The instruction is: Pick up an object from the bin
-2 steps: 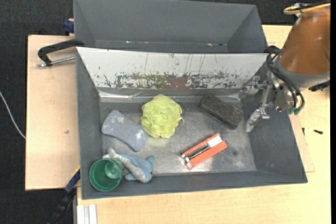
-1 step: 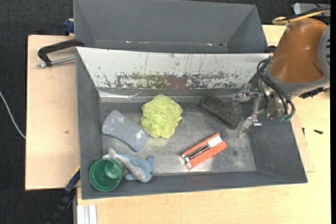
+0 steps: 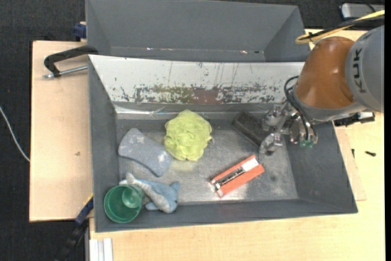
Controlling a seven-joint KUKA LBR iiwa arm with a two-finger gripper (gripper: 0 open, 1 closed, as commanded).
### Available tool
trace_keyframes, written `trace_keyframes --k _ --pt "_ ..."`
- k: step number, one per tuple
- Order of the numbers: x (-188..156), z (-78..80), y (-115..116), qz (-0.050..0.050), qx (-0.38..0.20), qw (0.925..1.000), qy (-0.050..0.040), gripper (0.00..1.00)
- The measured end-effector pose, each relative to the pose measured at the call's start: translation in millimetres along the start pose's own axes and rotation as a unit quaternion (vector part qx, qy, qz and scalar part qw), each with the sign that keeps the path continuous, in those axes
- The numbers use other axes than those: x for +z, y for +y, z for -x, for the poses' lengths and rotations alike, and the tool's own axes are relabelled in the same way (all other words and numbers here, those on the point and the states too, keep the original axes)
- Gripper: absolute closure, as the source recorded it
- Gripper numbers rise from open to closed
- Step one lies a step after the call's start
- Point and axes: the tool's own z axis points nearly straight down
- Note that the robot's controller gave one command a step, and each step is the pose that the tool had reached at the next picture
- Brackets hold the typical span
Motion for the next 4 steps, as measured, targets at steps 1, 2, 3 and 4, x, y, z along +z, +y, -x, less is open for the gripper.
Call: trace_keyframes --k 1,2,3,4 --pt "0 0.0 0 0.000 0.000 1.0000 0.0001 1.00" --pt "-38 2.7 7 0.002 0.001 0.9998 0.0210 0.00" --pt "-105 22.3 15 0.002 0.005 0.9998 0.0215 0.00" --pt "-5 23.0 37 0.000 0.010 0.9997 0.0226 1.00"
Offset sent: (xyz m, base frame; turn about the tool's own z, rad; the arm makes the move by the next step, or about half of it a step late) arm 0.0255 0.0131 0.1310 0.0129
